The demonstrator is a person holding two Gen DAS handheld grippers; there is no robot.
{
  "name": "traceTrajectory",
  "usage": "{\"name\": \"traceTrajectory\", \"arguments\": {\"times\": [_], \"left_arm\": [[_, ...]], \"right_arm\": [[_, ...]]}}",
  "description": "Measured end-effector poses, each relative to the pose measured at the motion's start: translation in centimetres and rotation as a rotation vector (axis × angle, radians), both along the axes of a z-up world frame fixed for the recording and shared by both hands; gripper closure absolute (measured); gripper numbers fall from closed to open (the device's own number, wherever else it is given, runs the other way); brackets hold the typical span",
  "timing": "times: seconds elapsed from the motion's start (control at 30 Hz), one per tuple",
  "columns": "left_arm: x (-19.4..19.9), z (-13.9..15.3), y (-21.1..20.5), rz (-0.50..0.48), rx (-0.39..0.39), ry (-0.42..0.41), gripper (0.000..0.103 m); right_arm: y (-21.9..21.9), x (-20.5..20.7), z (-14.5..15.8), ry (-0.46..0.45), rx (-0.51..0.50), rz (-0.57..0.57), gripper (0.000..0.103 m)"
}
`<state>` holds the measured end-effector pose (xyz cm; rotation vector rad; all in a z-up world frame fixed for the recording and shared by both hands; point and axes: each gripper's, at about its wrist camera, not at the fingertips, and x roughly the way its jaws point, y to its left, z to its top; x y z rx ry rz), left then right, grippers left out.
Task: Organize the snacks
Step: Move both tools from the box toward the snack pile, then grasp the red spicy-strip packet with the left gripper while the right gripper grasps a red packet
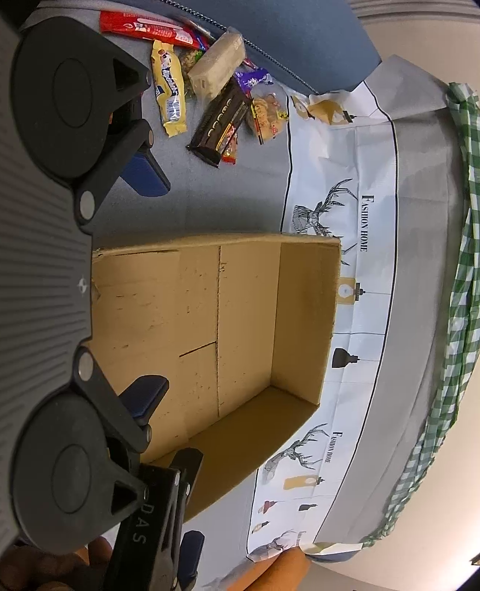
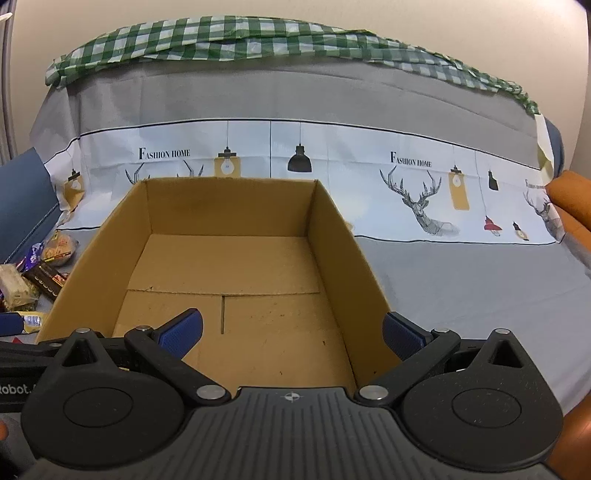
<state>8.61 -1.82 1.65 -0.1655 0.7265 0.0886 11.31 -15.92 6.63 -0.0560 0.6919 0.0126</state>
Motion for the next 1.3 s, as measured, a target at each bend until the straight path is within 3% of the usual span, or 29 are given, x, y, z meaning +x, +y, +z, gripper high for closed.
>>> {"name": "traceTrajectory", "arguments": {"times": [0.37, 0.9, 1.1, 1.2, 1.27, 1.3], "left_arm": [[0.1, -0.1, -0.2, -0.007, 0.005, 0.018, 0.000], [-0.7, -0.2, -0.4, -0.034, 0.033, 0.014, 0.000], [-2.0, 0.7, 0.8, -0.074, 0.022, -0.045, 0.001], [-2.2, 1.8, 2.3, -0.127, -0.013, -0.043, 0.023], [-2.2, 2.7, 3.3, -0.179, -0.004, -0.047, 0.050], [-2.2, 3.2, 4.1, -0.228, 0.003, -0.053, 0.058]], "right_arm": [[0.6, -0.1, -0.7, 0.027, -0.019, -0.007, 0.001], [0.2, -1.3, -0.5, -0.002, 0.015, -0.024, 0.006], [0.5, -1.9, 0.1, -0.040, 0.070, -0.005, 0.024], [0.9, -2.2, 0.5, -0.059, 0.113, 0.012, 0.035], [1.2, -2.4, 0.8, -0.071, 0.146, 0.022, 0.039], [1.4, -2.4, 0.9, -0.076, 0.167, 0.030, 0.040]]}}
